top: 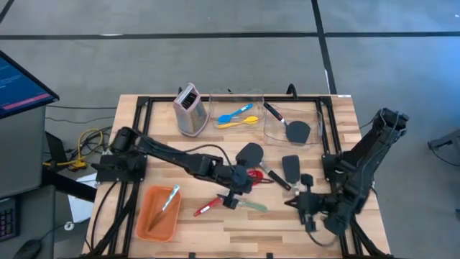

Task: Pick & Place Kitchen Items
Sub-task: Put the green knife in the orange bin

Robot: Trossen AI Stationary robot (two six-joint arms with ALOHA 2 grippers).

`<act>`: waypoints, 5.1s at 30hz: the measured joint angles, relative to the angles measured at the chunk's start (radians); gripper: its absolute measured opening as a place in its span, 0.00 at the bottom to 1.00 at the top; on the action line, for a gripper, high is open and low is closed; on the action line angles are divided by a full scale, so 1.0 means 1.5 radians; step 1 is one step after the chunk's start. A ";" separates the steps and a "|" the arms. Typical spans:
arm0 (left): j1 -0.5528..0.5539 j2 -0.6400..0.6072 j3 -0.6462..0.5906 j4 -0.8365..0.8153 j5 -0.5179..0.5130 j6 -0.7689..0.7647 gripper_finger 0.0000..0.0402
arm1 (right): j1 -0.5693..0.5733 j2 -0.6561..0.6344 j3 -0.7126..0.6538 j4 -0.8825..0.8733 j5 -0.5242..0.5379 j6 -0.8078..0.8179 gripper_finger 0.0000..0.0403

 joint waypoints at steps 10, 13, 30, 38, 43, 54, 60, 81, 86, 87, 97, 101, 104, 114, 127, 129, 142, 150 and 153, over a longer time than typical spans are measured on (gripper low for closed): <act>-0.023 0.085 -0.001 0.006 -0.004 0.000 0.03 | 0.102 0.000 0.000 -0.006 0.070 0.065 0.00; -0.026 0.092 -0.001 0.010 -0.005 0.000 0.06 | 0.114 0.000 0.000 -0.006 0.070 0.065 0.00; -0.031 0.151 -0.007 0.044 0.027 -0.057 0.45 | 0.119 0.000 0.000 -0.006 0.071 0.065 0.00; -0.035 0.153 -0.006 0.047 0.030 -0.092 0.43 | 0.119 0.000 0.000 -0.006 0.071 0.065 0.00; -0.034 0.167 -0.006 0.050 0.050 -0.117 0.41 | 0.119 0.000 0.000 -0.006 0.071 0.065 0.00; -0.035 0.176 -0.005 0.055 0.053 -0.140 0.34 | 0.119 0.000 0.000 -0.006 0.072 0.065 0.00; -0.035 0.176 -0.005 0.055 0.049 -0.164 0.23 | 0.119 0.000 0.000 -0.005 0.072 0.065 0.00; -0.043 0.074 -0.008 0.064 0.010 -0.142 0.03 | 0.119 0.000 0.000 -0.006 0.082 0.058 0.00; -0.044 -0.039 -0.007 0.038 -0.079 -0.125 0.03 | 0.118 0.000 0.000 -0.006 0.087 0.058 0.00; -0.045 -0.066 -0.007 0.026 -0.103 -0.125 0.03 | 0.119 0.000 0.000 -0.005 0.087 0.058 0.00; -0.122 -0.322 -0.046 -0.105 -0.407 -0.254 0.03 | 0.118 0.000 0.000 -0.007 0.088 0.058 0.00; -0.182 -0.421 -0.128 -0.107 -0.501 -0.354 0.03 | 0.118 0.000 0.000 -0.008 0.088 0.048 0.00; -0.236 -0.480 -0.207 -0.108 -0.578 -0.453 0.03 | 0.118 0.000 0.000 -0.008 0.088 0.040 0.00; -0.364 -0.526 -0.454 -0.105 -0.680 -0.825 0.03 | 0.118 0.000 0.000 -0.008 0.088 0.030 0.00; -0.438 -0.522 -0.512 -0.108 -0.666 -0.941 0.02 | 0.117 0.000 0.000 0.015 0.114 0.030 0.00; -0.449 -0.522 -0.513 -0.114 -0.668 -0.944 0.02 | 0.116 0.000 0.000 0.015 0.129 0.030 0.00; -0.524 -0.522 -0.606 -0.112 -0.694 -1.112 0.02 | 0.116 0.000 0.000 0.017 0.177 0.099 0.00; -0.574 -0.522 -0.616 -0.111 -0.690 -1.157 0.02 | 0.108 0.000 0.000 0.017 0.225 0.112 0.00; -0.585 -0.522 -0.616 -0.111 -0.689 -1.173 0.02 | 0.095 0.000 0.000 0.017 0.227 0.112 0.00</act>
